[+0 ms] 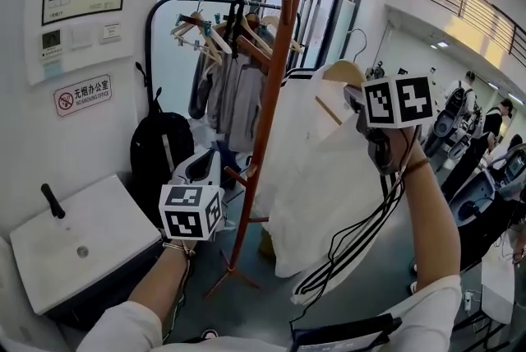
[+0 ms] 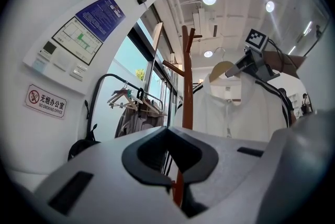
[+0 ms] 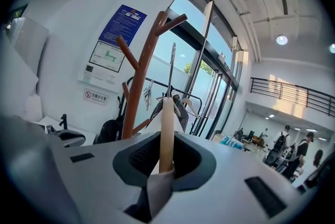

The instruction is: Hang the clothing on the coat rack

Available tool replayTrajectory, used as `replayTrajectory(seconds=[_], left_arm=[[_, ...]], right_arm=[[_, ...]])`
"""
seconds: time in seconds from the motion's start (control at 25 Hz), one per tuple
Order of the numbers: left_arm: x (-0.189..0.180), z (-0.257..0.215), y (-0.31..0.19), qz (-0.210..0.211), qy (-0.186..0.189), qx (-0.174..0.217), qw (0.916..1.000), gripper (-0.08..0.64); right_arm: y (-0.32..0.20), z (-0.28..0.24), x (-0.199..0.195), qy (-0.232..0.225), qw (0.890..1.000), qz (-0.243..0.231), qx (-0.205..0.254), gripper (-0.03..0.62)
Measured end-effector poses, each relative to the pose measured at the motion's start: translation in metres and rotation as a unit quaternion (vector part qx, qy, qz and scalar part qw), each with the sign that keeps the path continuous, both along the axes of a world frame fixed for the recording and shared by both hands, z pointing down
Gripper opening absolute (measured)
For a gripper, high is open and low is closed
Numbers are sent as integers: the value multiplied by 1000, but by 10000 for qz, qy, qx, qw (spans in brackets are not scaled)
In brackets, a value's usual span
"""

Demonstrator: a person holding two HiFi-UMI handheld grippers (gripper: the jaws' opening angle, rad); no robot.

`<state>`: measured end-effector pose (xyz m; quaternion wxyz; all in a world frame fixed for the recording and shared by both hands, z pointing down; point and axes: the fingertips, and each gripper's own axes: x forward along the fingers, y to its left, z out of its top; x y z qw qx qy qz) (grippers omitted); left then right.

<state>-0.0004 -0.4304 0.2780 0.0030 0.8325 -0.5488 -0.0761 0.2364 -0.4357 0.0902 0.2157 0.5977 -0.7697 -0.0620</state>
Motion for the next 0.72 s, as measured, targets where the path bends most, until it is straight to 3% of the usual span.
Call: replayTrajectory(seconds=[0.72], left_arm=[[3, -11, -18, 55, -25, 61, 10000, 9]], right_arm=[[-4, -74, -16, 388, 9988, 127, 262, 67]])
